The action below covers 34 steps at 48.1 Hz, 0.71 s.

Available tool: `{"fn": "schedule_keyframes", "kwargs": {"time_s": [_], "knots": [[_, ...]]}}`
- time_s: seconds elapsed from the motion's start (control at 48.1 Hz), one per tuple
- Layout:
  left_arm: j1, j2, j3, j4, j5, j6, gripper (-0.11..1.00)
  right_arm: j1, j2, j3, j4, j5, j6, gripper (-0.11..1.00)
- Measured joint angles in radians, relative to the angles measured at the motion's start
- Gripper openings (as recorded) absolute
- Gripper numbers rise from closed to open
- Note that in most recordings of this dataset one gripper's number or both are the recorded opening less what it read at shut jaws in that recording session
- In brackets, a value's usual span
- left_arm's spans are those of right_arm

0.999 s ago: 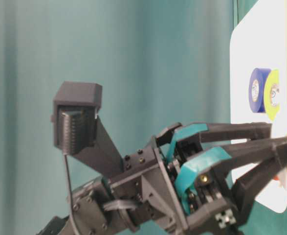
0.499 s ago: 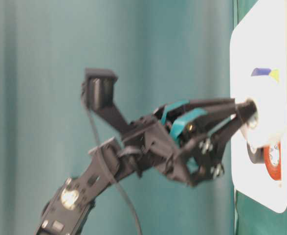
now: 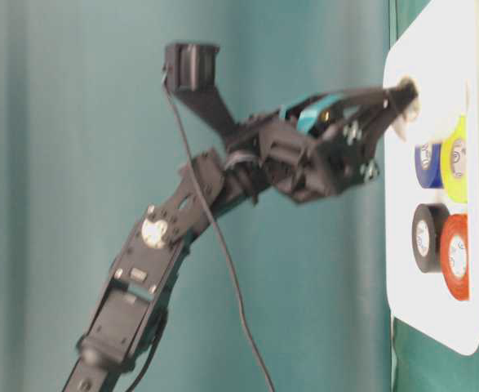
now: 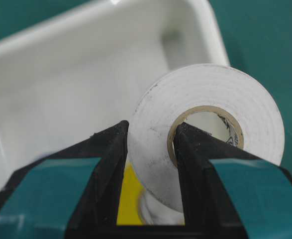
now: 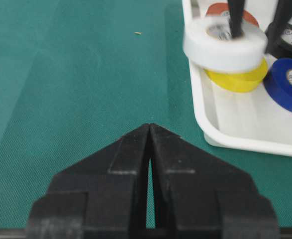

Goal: Put the tape into the white case with the left arm.
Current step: 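Carry the white tape into the tray's right side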

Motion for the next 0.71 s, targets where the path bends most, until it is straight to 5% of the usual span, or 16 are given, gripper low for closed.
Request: {"fn": "schedule_keyframes", "kwargs": {"time_s": [0.541,0.707], "knots": [[0.018,0.072,-0.103,-0.002,0.009,-0.003,0.27,0.000,0.000,0.002,0.000,0.000,0.002,-0.09],[0.018,0.072,-0.101,-0.002,0.009,-0.005,0.71,0.000,0.000,0.000,0.000,0.000,0.000,-0.09]]}}
